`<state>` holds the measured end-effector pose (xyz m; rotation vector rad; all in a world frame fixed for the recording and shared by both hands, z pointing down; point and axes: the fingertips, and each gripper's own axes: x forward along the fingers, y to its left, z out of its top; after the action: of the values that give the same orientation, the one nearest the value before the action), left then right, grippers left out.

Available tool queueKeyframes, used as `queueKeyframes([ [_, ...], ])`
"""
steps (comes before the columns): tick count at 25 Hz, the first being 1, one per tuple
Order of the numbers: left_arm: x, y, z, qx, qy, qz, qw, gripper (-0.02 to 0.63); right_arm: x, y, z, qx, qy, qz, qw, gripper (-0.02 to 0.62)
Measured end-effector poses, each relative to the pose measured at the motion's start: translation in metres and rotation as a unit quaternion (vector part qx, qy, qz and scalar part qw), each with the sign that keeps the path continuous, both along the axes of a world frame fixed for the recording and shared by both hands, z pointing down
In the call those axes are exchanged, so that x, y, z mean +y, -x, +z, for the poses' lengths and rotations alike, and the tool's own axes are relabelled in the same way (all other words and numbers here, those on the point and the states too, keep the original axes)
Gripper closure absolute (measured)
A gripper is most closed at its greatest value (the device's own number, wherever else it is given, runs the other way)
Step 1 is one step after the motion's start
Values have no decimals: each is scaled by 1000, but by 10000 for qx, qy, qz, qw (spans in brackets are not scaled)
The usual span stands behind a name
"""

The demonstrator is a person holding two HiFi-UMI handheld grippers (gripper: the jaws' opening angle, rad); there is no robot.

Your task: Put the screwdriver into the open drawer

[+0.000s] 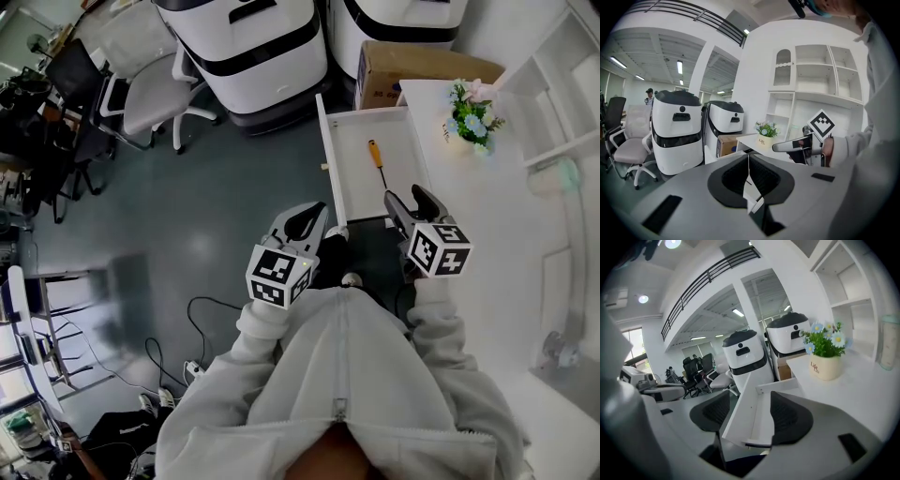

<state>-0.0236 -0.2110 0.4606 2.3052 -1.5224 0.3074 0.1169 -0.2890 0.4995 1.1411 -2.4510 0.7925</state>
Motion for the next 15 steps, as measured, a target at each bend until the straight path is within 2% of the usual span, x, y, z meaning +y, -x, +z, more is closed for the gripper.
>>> queueKeyframes([
  [3,6,-5,-7,-22,-102,26,9999,589,9,-11,-25,51,-436,179,9989,417],
  [7,8,-13,-13,-24,-218,85,9997,589,21,-25,-51,-65,-837,303,9960,520],
  [15,0,-24,-24,-115,-587,133,9981,589,49,-61,-93,-224,-1713,460,9839,551],
])
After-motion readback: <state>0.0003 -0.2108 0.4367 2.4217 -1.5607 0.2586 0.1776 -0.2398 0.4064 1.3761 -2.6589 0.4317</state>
